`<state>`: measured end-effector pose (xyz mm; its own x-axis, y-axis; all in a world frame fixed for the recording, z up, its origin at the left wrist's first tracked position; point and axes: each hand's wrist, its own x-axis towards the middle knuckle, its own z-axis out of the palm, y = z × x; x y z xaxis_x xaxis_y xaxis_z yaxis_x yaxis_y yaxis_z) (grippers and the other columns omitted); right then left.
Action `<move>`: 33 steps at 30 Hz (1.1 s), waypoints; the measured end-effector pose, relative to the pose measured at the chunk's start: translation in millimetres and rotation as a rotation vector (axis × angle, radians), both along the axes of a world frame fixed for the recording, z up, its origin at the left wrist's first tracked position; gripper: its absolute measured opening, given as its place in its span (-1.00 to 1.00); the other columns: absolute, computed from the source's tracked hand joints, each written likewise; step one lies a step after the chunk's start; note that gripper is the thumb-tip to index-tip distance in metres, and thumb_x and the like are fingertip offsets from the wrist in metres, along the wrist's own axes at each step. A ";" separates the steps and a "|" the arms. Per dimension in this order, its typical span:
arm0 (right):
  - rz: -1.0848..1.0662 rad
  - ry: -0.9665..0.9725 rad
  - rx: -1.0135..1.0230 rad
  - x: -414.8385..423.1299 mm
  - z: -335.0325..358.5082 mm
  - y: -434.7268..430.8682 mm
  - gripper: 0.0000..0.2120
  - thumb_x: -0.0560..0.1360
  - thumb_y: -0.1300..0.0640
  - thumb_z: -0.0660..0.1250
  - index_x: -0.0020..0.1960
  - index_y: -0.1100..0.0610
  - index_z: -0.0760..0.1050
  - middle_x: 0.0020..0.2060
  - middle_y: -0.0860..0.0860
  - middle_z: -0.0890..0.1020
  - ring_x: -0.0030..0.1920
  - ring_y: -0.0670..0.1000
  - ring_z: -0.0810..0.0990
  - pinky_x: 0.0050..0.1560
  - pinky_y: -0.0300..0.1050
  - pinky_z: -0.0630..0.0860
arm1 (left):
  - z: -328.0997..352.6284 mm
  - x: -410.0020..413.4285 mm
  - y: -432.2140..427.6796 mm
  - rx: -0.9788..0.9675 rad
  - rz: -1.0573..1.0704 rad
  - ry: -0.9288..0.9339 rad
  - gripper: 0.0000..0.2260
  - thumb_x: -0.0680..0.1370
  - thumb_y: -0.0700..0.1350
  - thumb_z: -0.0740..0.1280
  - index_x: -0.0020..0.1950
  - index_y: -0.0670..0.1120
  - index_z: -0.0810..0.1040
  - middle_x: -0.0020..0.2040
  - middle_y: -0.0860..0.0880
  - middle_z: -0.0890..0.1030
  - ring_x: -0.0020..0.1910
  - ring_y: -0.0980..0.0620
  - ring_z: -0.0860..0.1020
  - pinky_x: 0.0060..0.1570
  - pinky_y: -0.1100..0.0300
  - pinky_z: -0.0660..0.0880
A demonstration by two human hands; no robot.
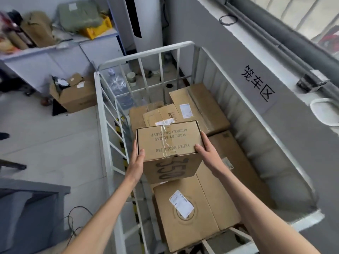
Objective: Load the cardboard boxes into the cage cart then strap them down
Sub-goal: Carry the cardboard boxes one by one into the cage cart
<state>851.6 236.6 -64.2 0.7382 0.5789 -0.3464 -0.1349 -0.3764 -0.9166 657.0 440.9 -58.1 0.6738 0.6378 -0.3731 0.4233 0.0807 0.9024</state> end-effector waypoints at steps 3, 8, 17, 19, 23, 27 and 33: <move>0.043 0.043 -0.015 18.7 -21.8 13.3 -0.35 0.62 0.00 0.27 0.62 -0.06 0.04 0.52 -0.20 0.23 0.47 -0.21 0.25 0.43 -0.26 0.21 | -22.2 11.2 5.1 -0.037 0.042 0.068 -0.45 0.63 0.29 0.04 0.57 0.36 -0.12 0.61 0.17 0.15 0.56 0.09 0.18 0.55 -0.13 0.09; 0.105 0.110 -0.041 41.4 -55.1 34.0 -0.36 0.63 0.04 0.26 0.62 -0.05 0.05 0.54 -0.16 0.24 0.49 -0.17 0.26 0.51 -0.13 0.20 | -60.9 21.9 8.5 -0.091 0.128 0.082 -0.43 0.57 0.34 0.06 0.53 0.44 -0.12 0.61 0.20 0.13 0.57 0.09 0.16 0.54 -0.16 0.10; 0.143 0.121 -0.225 46.8 -151.3 34.7 -0.32 0.53 0.32 0.23 0.59 0.06 0.13 0.47 -0.12 0.34 0.46 -0.09 0.31 0.48 -0.10 0.22 | -158.2 30.0 -4.7 -0.227 0.096 0.349 -0.34 0.62 0.32 0.06 0.58 0.25 -0.25 0.64 0.09 0.03 0.60 -0.03 0.07 0.54 -0.19 0.04; 0.102 0.134 -0.329 40.5 -169.7 32.3 -0.30 0.42 0.41 0.15 0.54 0.09 0.23 0.39 -0.01 0.48 0.40 0.05 0.43 0.36 -0.06 0.37 | -173.5 35.6 -14.0 -0.302 0.038 0.476 -0.24 0.59 0.37 0.06 0.58 0.16 -0.34 0.65 0.06 -0.09 0.61 -0.06 -0.02 0.54 -0.19 -0.02; 0.077 0.198 -0.415 25.2 -185.3 31.1 -0.37 0.51 0.35 0.19 0.56 0.09 0.20 0.41 0.07 0.47 0.38 0.11 0.45 0.25 -0.10 0.39 | -183.5 46.1 -22.2 -0.368 -0.120 0.613 -0.17 0.57 0.41 0.07 0.58 0.10 -0.39 0.64 0.02 -0.16 0.61 -0.09 -0.06 0.52 -0.15 -0.03; 0.084 0.211 -0.433 -0.1 -173.8 30.1 -0.37 0.55 0.27 0.21 0.59 0.08 0.15 0.51 0.05 0.36 0.38 0.02 0.43 0.30 -0.18 0.32 | -163.0 54.9 -27.2 -0.383 -0.189 0.589 -0.20 0.57 0.38 0.11 0.62 0.12 -0.26 0.65 0.02 -0.05 0.61 -0.11 0.01 0.51 -0.16 0.00; -0.016 0.156 -0.444 -45.2 -127.9 28.3 -0.39 0.56 0.18 0.18 0.59 0.04 0.16 0.43 0.01 0.46 0.27 0.07 0.55 0.07 -0.19 0.44 | -111.6 49.3 -29.9 -0.306 -0.274 0.460 -0.32 0.62 0.28 0.14 0.64 0.08 -0.05 0.63 0.06 0.08 0.59 0.01 0.08 0.51 -0.02 0.07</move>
<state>806.4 264.9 -192.1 0.6651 0.3387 -0.6656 -0.2677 -0.7239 -0.6359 706.4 411.0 -169.8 0.5244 0.2825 -0.8033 0.8058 0.1402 0.5753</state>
